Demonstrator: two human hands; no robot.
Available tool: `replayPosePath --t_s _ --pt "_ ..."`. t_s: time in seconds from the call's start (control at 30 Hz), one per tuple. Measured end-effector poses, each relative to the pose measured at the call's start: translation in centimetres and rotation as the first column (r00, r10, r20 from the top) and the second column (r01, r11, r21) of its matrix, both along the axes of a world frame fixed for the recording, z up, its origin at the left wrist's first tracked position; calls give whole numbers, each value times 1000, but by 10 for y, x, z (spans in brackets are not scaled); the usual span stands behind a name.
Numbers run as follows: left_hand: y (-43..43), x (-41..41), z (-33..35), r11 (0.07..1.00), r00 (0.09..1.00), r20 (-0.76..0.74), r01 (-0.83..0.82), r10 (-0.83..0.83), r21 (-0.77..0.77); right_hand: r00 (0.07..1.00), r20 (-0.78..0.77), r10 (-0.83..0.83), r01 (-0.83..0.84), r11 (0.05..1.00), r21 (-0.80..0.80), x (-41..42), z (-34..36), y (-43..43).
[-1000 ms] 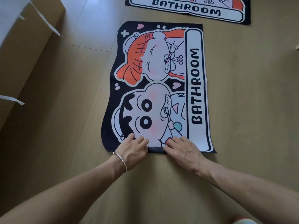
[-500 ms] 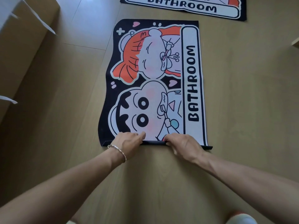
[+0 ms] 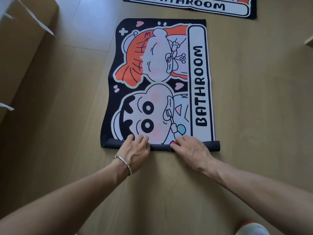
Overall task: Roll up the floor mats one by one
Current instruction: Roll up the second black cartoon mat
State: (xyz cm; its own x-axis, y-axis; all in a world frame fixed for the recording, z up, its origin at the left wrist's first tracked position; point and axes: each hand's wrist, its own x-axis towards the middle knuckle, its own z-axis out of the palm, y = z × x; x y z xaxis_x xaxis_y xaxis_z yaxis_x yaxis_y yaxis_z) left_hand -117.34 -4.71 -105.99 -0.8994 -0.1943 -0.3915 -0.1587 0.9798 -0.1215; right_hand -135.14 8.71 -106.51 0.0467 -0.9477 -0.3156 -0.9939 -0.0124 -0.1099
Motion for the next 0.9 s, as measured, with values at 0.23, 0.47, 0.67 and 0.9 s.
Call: replayPosePath --t_s 0.23,0.47,0.67,0.9 --pt "-10 -4 -1 982 987 49 -157 152 106 991 69 -112 102 985 141 -4 5 -7" --pt "-26 -7 -1 940 964 13 -263 267 217 970 155 -188 168 977 129 -15 4 -11" --pt "-17 -7 1 932 974 27 -225 226 283 981 157 -112 96 990 104 -22 5 -3" --pt "-7 5 -2 980 994 -80 -56 73 192 998 59 9 -2 993 -119 -13 -5 8"
